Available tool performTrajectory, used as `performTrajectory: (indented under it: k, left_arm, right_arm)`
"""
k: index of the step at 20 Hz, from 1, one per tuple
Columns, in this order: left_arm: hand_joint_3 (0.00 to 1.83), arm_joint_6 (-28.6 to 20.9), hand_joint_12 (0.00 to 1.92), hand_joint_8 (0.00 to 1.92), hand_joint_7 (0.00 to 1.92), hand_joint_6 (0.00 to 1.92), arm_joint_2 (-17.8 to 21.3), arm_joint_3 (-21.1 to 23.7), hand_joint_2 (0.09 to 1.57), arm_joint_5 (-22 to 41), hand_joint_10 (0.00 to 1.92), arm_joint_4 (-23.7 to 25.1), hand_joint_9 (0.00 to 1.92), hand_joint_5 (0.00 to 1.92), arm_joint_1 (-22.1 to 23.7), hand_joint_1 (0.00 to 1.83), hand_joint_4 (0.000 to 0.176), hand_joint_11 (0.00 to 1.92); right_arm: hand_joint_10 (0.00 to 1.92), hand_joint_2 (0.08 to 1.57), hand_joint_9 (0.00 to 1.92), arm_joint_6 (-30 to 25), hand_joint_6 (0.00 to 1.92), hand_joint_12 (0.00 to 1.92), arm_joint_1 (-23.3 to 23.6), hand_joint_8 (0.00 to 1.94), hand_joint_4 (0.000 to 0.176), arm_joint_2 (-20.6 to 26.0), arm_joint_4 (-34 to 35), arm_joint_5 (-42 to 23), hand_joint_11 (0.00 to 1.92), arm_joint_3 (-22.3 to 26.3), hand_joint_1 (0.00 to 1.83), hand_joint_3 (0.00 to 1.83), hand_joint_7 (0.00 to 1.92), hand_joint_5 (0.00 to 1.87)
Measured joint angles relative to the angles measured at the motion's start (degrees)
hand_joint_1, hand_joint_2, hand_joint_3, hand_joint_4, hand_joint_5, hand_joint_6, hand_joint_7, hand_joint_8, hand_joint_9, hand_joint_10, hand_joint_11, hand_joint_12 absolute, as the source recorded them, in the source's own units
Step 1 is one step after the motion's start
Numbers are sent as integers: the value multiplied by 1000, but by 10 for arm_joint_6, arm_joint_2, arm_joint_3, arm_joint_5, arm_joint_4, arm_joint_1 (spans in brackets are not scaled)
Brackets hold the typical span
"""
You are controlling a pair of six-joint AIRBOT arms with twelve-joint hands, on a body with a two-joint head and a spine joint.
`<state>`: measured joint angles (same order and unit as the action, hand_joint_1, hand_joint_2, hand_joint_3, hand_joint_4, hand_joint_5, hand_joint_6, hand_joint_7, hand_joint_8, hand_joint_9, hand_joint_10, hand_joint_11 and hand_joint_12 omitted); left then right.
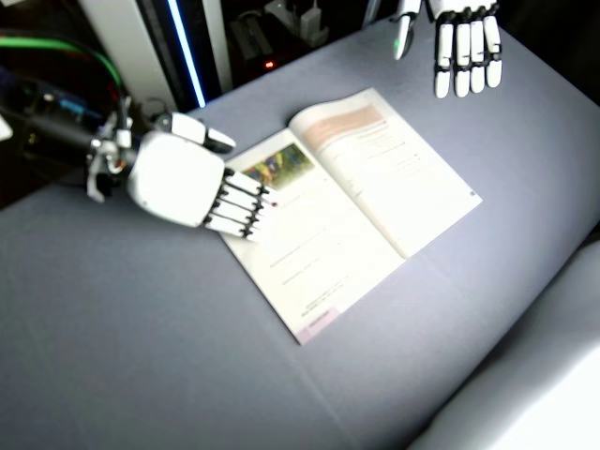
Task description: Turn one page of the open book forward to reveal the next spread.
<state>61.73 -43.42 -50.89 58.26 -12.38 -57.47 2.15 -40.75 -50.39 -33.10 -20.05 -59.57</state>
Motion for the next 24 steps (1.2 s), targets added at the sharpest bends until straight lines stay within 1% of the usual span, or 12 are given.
performTrajectory:
  k: [1, 3, 4, 7, 8, 11, 12, 15, 17, 18, 21, 24]
  left_arm:
    - [0, 0, 362, 1, 303, 0, 0, 0, 1356, 0, 4, 1, 244, 306, 0, 0, 89, 0]
    - [0, -1, 367, 5, 313, 4, 0, 0, 1358, -1, 5, 1, 246, 313, 0, 0, 79, 0]
    - [0, -1, 367, 1, 304, 0, 0, 0, 1357, 0, 2, 2, 240, 306, 0, 0, 83, 0]
    - [4, -1, 390, 3, 303, 2, 0, 0, 1374, -1, 2, 2, 242, 312, 0, 0, 76, 0]
    - [3, -1, 389, 1, 299, 0, 0, 0, 1374, -1, 0, 2, 238, 308, 1, 0, 80, 0]
    - [2, -2, 348, 5, 290, 3, 0, 0, 1375, 0, 4, 4, 228, 308, 2, 0, 69, 0]
    - [0, -3, 361, 3, 288, 2, 0, 0, 1371, -1, 3, 5, 229, 308, 2, 0, 72, 0]
    - [1, -3, 354, 3, 300, 4, 0, -2, 1376, -1, 3, 4, 236, 325, 2, 0, 56, 0]
    - [0, -3, 524, 1, 318, 2, -1, -2, 1366, -2, 3, 4, 273, 353, 2, 0, 56, 0]
    - [0, -3, 535, 3, 323, 4, -3, -3, 1365, 0, 4, 5, 279, 361, 2, 0, 48, 0]
    - [0, -3, 518, 4, 317, 3, -6, -4, 1351, -6, 4, 8, 271, 356, 2, 0, 53, 0]
    - [1, -3, 537, 0, 331, 3, -6, -4, 1359, -7, 2, 6, 283, 392, 2, 0, 19, 0]
  right_arm:
    - [0, 1305, 0, 0, 0, 0, 6, 0, 0, -1, -6, 0, 0, 0, 0, 0, 18, 56]
    - [0, 1308, 0, 0, 4, 0, 12, 0, 0, -12, -11, -2, 0, -5, 0, 0, 13, 64]
    - [0, 1290, 0, 0, 0, 0, 16, 0, 0, -18, -20, -4, 0, -9, 0, 0, 2, 46]
    - [6, 1299, 19, 0, 10, 2, 20, 13, 0, -29, -31, -7, 5, -19, 0, 0, 98, 115]
    - [0, 1292, 7, 0, 4, 0, 20, 6, 0, -29, -32, -8, 0, -19, 0, 0, 86, 105]
    - [0, 1279, 0, 0, 0, 0, 20, 0, 0, -28, -39, -6, 0, -19, 0, 0, 42, 80]
    - [0, 1272, 0, 0, 0, 0, 20, 0, 0, -26, -69, -7, 0, -22, 0, 0, 23, 61]
    - [0, 1292, 0, 0, 11, 0, 21, 4, 0, -6, -111, -6, 0, -27, 0, 0, 19, 66]
    - [0, 1320, 0, 0, 14, 0, 33, 11, 0, 15, -113, -3, 0, -25, 0, 9, 39, 80]
    - [0, 1331, 0, 0, 11, 0, 43, 13, 0, 25, -113, -1, 0, -21, 0, 14, 46, 76]
    - [0, 1336, 0, -1, 2, 0, 64, 4, 0, 42, -148, -3, 0, -5, 0, 12, 12, 34]
    - [0, 1312, 0, -2, 12, 0, 71, 14, 0, 45, -193, -4, 0, 8, 0, 0, 38, 58]
